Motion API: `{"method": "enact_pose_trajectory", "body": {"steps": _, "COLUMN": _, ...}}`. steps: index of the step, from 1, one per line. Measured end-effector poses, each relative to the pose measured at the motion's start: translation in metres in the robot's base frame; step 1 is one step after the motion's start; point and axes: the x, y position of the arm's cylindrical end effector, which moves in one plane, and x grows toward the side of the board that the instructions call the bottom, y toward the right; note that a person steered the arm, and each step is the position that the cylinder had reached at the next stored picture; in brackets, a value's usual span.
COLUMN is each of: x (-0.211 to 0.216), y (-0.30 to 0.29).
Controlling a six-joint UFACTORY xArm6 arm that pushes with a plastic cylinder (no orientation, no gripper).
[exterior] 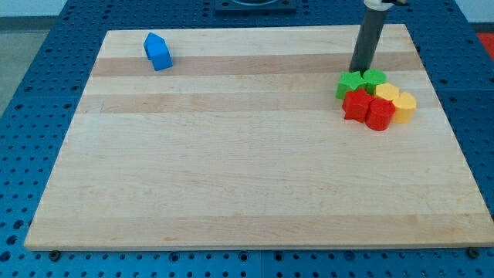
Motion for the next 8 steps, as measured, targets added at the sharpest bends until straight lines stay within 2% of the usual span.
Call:
{"method": "enact_pose_trajectory", "body": {"steps": 1, "x": -0.021, "y": -0.007}}
{"method": "enact_pose_trajectory", "body": {"steps": 2, "x": -0.063, "y": -0.013}}
{"method": "enact_pose_trajectory", "body": {"steps": 3, "x": -0.075, "y": -0.055}}
{"method": "enact_pose_trajectory", "body": {"steps": 6, "x": -0.125, "y": -0.262}}
{"method": "enact_pose_trajectory", "body": {"steps": 8, "x": -0.126, "y": -0.386}}
